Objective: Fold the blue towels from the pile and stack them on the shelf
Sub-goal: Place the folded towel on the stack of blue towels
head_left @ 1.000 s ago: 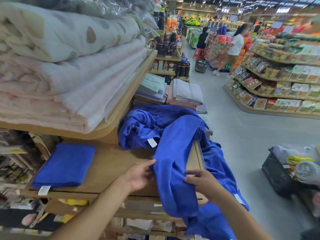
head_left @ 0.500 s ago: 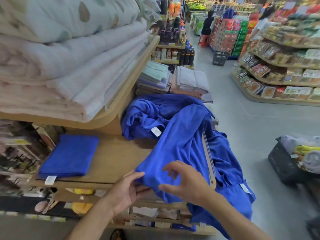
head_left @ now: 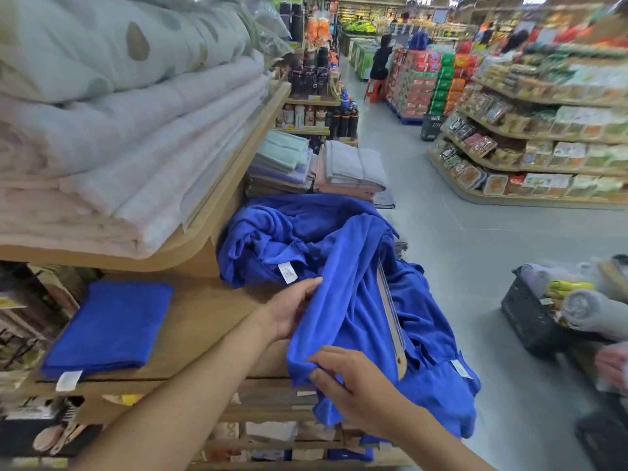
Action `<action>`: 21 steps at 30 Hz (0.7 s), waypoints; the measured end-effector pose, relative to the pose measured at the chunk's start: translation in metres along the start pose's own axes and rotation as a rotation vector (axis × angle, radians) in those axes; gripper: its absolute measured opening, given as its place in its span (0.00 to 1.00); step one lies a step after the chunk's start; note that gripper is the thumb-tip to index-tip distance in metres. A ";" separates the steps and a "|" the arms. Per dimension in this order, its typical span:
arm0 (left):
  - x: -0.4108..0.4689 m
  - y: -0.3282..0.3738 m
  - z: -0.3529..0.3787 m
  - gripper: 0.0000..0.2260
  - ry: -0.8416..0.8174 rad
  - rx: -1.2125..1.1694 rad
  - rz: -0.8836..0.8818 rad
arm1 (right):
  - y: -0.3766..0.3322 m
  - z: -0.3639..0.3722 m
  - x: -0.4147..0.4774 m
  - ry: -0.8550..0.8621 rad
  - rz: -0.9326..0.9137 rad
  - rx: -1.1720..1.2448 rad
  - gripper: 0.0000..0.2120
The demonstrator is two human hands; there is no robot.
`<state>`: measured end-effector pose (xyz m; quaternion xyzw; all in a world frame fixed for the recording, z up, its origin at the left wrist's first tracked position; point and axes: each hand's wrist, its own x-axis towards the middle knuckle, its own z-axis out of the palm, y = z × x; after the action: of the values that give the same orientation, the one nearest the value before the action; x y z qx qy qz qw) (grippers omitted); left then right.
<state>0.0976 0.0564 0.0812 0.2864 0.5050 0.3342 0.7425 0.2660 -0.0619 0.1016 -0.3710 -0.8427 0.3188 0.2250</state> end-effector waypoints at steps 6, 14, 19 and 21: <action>0.058 0.052 0.036 0.12 0.022 0.031 -0.007 | -0.005 -0.014 -0.021 0.151 0.036 0.070 0.17; 0.033 0.106 0.031 0.10 0.389 0.533 0.728 | -0.007 -0.040 -0.041 0.346 0.092 0.334 0.19; -0.031 0.051 -0.063 0.12 0.639 0.306 0.753 | 0.006 -0.040 -0.044 0.499 0.147 0.503 0.30; -0.048 0.013 -0.104 0.15 0.633 0.456 0.547 | 0.014 -0.031 -0.035 0.443 0.192 0.507 0.24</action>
<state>-0.0160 0.0354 0.0843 0.4483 0.6730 0.4689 0.3552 0.3137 -0.0704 0.1083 -0.4410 -0.6287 0.4493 0.4565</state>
